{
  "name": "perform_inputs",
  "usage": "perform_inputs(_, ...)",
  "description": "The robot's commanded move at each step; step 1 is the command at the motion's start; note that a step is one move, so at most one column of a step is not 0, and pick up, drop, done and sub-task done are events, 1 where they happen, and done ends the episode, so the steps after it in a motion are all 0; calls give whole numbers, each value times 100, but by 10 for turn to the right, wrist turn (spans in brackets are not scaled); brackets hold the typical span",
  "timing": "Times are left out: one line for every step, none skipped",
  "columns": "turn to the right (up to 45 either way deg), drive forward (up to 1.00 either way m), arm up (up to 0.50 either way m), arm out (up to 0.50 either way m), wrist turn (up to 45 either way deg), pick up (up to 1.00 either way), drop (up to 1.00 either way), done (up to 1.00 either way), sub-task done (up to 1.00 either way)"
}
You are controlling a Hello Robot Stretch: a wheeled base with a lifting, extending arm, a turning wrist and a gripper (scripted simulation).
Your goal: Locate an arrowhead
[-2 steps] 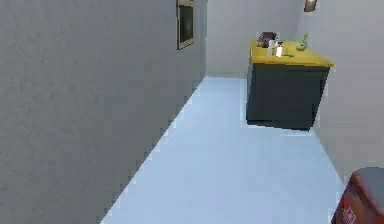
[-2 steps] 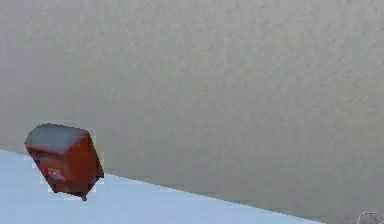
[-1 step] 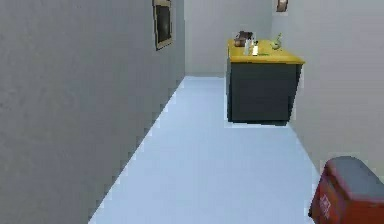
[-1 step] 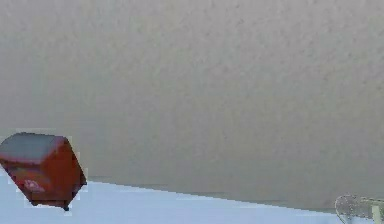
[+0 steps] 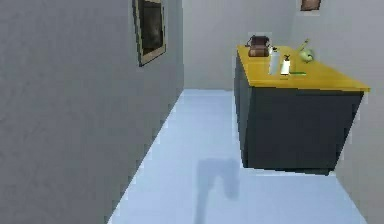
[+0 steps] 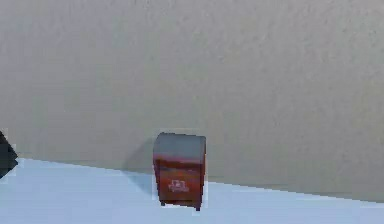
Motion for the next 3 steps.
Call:
perform_inputs(0,100,0,0,0,0,0,0,0)
perform_inputs(30,0,0,0,0,0,0,0,0)
perform_inputs(0,60,0,0,0,0,0,0,0)
